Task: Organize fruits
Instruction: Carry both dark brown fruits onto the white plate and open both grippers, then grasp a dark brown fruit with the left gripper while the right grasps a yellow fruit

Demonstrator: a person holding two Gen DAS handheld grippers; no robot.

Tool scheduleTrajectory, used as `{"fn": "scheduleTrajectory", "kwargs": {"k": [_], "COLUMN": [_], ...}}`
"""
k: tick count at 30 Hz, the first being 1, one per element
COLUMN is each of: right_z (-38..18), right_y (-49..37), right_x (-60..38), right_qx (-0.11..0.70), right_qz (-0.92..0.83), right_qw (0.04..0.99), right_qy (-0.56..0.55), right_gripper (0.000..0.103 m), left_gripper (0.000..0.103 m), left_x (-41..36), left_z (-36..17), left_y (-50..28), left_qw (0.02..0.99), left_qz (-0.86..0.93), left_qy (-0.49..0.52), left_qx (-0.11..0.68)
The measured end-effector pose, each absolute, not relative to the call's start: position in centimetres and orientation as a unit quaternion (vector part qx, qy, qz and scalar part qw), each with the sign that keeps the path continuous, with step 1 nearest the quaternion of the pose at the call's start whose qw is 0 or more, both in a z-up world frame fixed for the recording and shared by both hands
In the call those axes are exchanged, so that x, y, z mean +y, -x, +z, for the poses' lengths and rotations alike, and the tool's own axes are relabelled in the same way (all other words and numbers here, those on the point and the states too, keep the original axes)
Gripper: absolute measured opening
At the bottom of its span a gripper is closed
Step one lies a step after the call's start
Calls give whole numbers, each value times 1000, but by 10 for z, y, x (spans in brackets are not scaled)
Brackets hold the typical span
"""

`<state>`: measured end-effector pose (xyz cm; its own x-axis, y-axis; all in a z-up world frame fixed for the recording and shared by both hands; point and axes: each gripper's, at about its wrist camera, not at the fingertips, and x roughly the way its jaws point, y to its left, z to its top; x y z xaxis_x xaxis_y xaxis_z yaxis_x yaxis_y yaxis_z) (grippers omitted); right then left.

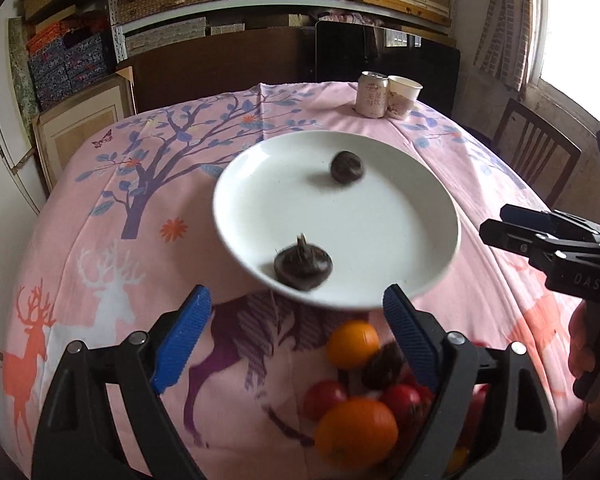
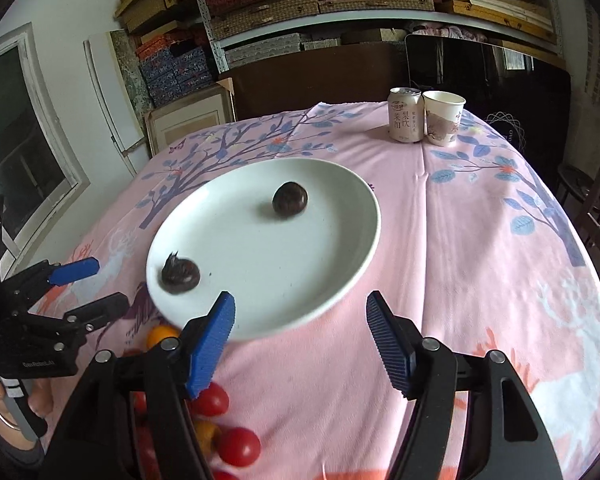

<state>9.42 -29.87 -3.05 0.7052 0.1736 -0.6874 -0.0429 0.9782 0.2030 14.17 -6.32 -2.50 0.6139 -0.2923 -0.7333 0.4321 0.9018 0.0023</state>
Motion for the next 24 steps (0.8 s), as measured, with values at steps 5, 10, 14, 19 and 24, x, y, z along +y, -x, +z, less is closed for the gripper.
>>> {"fn": "scheduleTrajectory", "kwargs": {"k": [5, 10, 14, 19, 24], "right_z": [-40, -50, -55, -54, -64], "right_y": [-31, 10, 27, 39, 43], "right_x": [-302, -304, -302, -294, -282], "right_qx": [371, 375, 383, 386, 407], "right_qz": [46, 46, 45, 47, 65], "right_qw": [925, 923, 919, 919, 910], "right_qy": [-68, -78, -85, -65, -39], "right_gripper": [69, 69, 69, 69, 69], "left_gripper": [86, 86, 86, 67, 40], "left_x": [-31, -7, -6, -22, -23], "left_z": [-34, -56, -73, -90, -93], "left_y": [-70, -28, -18, -28, -26], "left_qw": [892, 883, 879, 869, 866], "left_qz": [-214, -212, -209, -207, -230], "left_qy": [-119, -139, -141, -151, -128], "left_qx": [379, 395, 406, 423, 425]}}
